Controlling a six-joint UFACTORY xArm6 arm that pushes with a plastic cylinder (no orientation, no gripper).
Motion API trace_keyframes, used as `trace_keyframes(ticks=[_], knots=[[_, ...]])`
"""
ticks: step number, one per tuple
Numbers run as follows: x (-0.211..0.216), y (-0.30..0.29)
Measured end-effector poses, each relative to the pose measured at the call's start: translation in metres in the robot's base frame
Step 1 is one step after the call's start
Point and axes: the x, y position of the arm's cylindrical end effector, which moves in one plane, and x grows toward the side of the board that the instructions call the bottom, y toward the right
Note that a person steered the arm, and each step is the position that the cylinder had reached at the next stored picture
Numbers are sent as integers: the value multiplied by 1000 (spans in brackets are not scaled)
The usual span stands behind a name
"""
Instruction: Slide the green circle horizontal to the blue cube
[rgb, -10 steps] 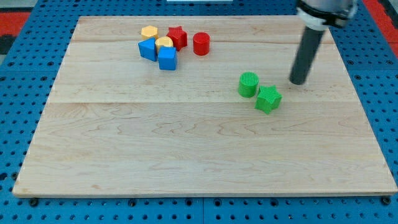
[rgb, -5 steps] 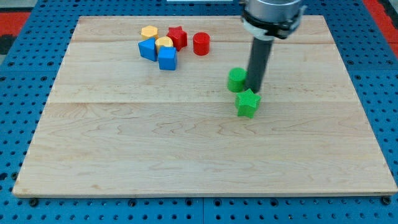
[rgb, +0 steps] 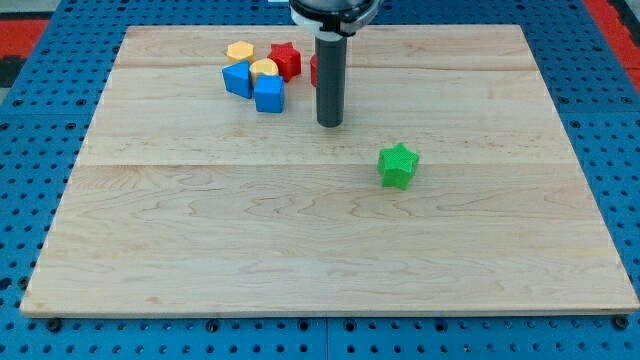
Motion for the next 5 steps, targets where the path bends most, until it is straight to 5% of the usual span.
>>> trace_keyframes(ticks=[4,5], knots=[[-1,-50],[-1,8]])
